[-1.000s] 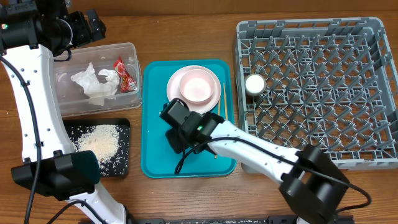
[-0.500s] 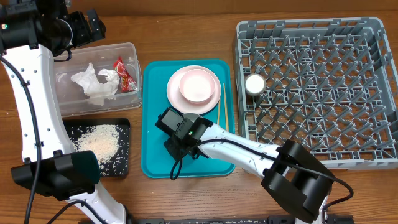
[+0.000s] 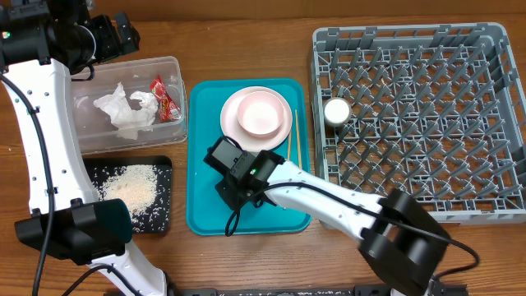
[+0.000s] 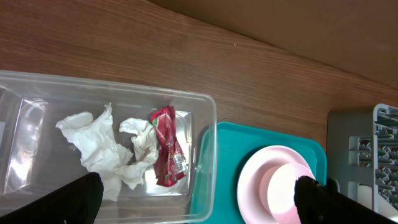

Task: Sort waste into correct bins and load items into the dishwasher
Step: 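Lift the bowl and carry it right into the grey rack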

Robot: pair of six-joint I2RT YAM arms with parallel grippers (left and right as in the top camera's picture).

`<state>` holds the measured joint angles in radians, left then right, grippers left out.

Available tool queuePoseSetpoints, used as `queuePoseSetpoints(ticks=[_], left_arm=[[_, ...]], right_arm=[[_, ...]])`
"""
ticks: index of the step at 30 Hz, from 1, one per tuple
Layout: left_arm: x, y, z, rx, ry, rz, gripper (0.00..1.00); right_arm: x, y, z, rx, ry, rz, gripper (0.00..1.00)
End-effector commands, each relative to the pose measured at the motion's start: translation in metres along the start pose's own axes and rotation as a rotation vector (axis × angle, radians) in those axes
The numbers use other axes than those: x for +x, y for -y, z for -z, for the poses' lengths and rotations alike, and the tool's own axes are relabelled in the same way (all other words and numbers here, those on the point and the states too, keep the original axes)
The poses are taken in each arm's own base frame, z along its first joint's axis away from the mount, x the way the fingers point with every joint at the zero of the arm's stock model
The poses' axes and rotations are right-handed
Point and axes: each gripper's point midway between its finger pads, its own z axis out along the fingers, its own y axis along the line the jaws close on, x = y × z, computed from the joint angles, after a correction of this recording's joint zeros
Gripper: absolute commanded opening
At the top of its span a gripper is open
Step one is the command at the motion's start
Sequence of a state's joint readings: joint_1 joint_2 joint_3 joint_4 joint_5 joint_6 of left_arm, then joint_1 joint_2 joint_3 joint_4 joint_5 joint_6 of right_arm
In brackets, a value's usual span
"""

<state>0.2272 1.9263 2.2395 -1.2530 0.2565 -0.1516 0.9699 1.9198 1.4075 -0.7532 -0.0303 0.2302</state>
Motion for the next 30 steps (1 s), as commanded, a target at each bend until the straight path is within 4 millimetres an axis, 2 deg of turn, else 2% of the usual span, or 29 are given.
queuePoseSetpoints(ticks=[1,4,5,7,10,14,16,20,22,26,30], left_arm=[[-0.003,0.001,0.005,-0.002,0.015,0.005,1.00],[-0.003,0.001,0.005,-0.002,0.015,0.005,1.00],[-0.003,0.001,0.005,-0.002,0.015,0.005,1.00],[-0.003,0.001,0.005,-0.002,0.015,0.005,1.00],[-0.003,0.001,0.005,-0.002,0.015,0.005,1.00],[-0.003,0.001,0.005,-0.002,0.015,0.005,1.00],[-0.003,0.001,0.005,-0.002,0.015,0.005,1.00],[-0.003,0.001,0.005,-0.002,0.015,0.005,1.00],[-0.003,0.001,0.005,-0.002,0.015,0.005,1.00],[-0.003,0.001,0.005,-0.002,0.015,0.005,1.00],[-0.003,0.001,0.005,-0.002,0.015,0.005,1.00]], right_arm=[[-0.043,-0.023,0.072,-0.109,0.162,0.006,0.04],[-0.067,-0.013,0.120,-0.120,0.278,-0.003,0.04],[-0.078,-0.004,0.141,-0.119,0.335,-0.014,0.04],[-0.092,0.016,0.169,-0.119,0.410,-0.055,0.04],[-0.103,0.056,0.206,-0.174,0.485,-0.133,0.04],[-0.108,0.113,0.236,-0.307,0.548,-0.203,0.04],[-0.108,0.144,0.246,-0.355,0.587,-0.226,0.04],[-0.102,0.222,0.262,-0.417,0.668,-0.331,0.04],[-0.095,0.248,0.266,-0.471,0.698,-0.335,0.04],[-0.080,0.286,0.269,-0.625,0.755,-0.308,0.04],[-0.066,0.329,0.248,-0.692,0.769,-0.376,0.04]])
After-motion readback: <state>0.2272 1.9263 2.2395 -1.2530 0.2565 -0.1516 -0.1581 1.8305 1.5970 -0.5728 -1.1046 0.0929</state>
